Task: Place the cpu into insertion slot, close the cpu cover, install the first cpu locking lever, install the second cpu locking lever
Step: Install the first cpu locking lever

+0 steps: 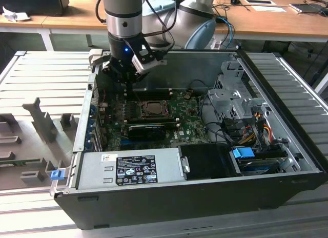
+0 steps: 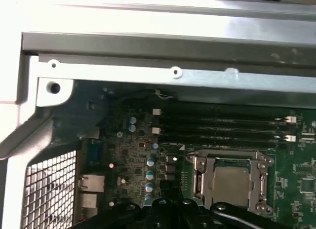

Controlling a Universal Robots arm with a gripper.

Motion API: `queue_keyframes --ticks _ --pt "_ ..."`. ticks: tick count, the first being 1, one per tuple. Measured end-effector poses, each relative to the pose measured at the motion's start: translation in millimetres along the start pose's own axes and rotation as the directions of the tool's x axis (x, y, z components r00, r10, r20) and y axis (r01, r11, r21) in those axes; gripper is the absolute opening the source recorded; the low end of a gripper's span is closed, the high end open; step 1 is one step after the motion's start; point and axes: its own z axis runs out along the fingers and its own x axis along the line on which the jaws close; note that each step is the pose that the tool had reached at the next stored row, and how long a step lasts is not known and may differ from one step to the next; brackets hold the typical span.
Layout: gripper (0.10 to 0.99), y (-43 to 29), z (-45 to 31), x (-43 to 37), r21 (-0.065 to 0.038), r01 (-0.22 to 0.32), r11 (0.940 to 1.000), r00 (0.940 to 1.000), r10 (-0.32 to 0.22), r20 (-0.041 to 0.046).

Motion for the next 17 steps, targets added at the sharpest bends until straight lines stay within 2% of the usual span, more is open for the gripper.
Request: queue_keyframes --ticks 4,14,17 --pt "0.106 3.2 2.3 4.9 0.0 0.0 1.0 1.0 0.0 0.0" --pt "0.106 22.5 8.0 4.1 0.0 0.0 1.0 1.0 0.0 0.0" --pt "0.106 25.9 8.3 2.3 0.0 0.0 1.0 1.0 0.0 -0.0002"
